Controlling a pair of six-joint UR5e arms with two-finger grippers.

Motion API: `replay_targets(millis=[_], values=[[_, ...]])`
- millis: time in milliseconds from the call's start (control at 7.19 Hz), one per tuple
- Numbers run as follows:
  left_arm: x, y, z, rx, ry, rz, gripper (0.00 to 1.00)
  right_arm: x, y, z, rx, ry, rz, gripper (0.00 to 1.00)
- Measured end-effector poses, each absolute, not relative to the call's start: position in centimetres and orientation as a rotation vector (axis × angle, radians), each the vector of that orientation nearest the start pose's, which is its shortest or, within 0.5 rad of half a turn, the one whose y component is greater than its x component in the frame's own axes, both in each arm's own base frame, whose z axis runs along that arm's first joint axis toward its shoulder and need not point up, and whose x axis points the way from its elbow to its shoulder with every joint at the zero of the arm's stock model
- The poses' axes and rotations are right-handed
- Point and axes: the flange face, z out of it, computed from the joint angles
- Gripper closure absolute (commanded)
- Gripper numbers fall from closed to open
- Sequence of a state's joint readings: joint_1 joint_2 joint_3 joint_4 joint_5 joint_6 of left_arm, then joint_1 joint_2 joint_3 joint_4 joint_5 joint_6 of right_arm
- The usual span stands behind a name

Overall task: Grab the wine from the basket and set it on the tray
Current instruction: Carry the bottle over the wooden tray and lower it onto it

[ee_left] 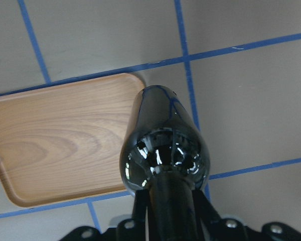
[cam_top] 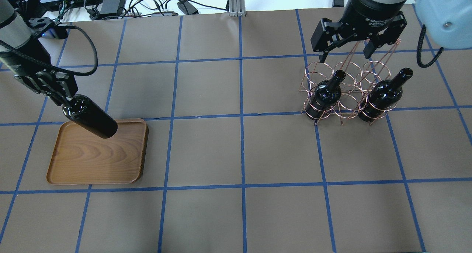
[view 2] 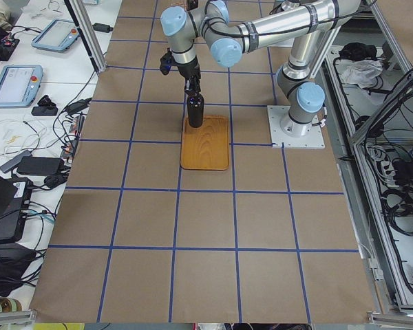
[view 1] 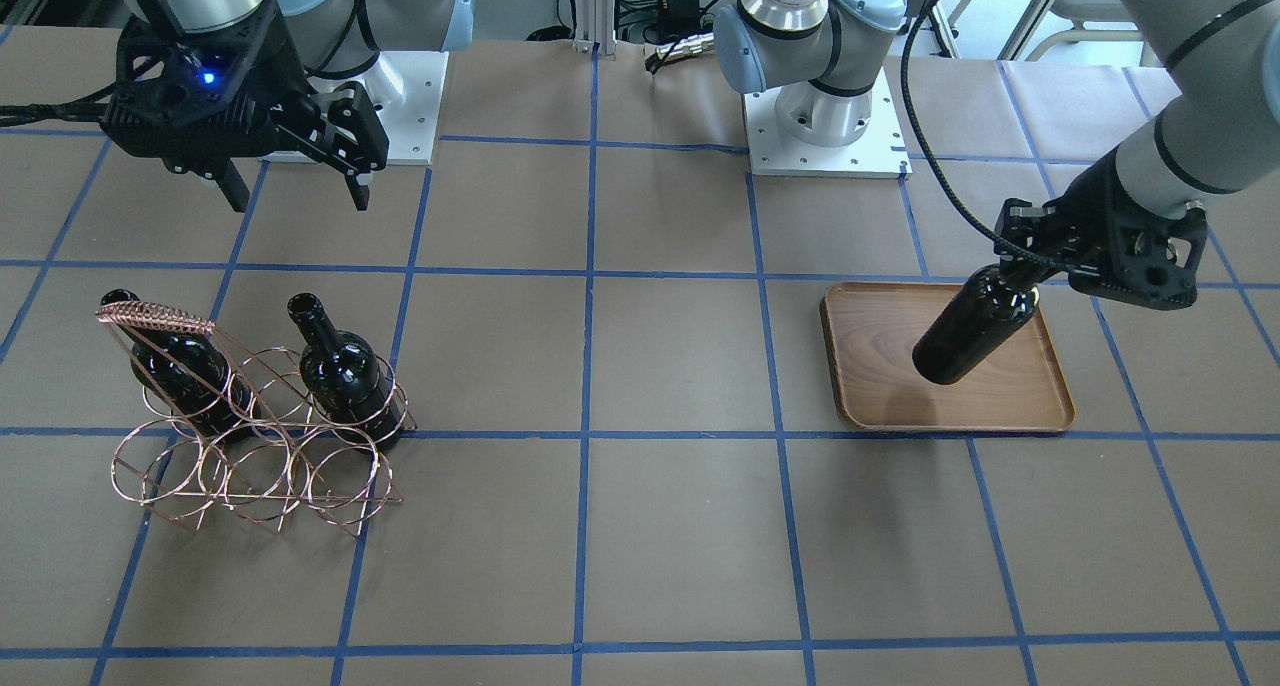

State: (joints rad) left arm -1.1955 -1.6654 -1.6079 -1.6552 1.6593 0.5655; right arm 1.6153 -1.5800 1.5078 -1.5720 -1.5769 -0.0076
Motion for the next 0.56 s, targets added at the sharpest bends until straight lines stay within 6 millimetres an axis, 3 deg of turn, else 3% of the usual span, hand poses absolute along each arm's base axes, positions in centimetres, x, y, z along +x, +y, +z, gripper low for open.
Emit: replay_targets(millis=[278,557], values=[[11.0,-51.5,38.8,0.261,3.129,0.449,1.0,15.5,-48.8,52.4,-0.082,3.143,-0.114,0.0],[12.0,-51.9,36.9,0.185,3.139,0.476,1.0,15.5,-48.8,52.4,-0.082,3.143,-0.115,0.0]])
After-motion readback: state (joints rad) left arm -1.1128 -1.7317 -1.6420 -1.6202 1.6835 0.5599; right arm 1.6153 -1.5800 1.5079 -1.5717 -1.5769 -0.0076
